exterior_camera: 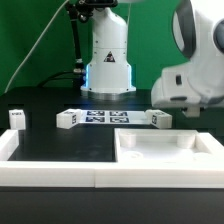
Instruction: Assemble one leg
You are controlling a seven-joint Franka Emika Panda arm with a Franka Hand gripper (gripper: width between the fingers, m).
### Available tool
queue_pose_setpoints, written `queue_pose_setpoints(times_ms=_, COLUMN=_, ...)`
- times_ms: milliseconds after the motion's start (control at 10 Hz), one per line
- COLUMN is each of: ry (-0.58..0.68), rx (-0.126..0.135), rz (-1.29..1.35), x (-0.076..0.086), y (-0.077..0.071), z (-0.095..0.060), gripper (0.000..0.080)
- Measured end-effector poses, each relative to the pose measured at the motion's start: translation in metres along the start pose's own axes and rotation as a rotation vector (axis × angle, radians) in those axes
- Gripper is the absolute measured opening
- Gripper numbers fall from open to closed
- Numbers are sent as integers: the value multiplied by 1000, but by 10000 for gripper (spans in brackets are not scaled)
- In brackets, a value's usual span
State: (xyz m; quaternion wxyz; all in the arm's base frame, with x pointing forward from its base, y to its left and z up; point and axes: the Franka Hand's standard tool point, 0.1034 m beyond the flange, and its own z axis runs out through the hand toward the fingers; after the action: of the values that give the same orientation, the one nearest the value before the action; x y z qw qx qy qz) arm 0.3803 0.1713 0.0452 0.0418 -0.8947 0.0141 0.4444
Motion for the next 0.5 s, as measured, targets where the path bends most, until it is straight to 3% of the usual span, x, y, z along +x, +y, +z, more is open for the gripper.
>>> queue_pose_setpoints(times_ms=300, ry=32, rx=7, rz=-17, x=-17, y=8, z=-37, gripper=291)
queue_pose_setpoints(times_ms=400, ry=51, rx=11, rz=-18, x=-16, y=6, z=-37, gripper=291)
queue_pose_setpoints(times_ms=500, ry=167, rx=23, rz=-19, x=-4, y=3, z=-42, gripper=291)
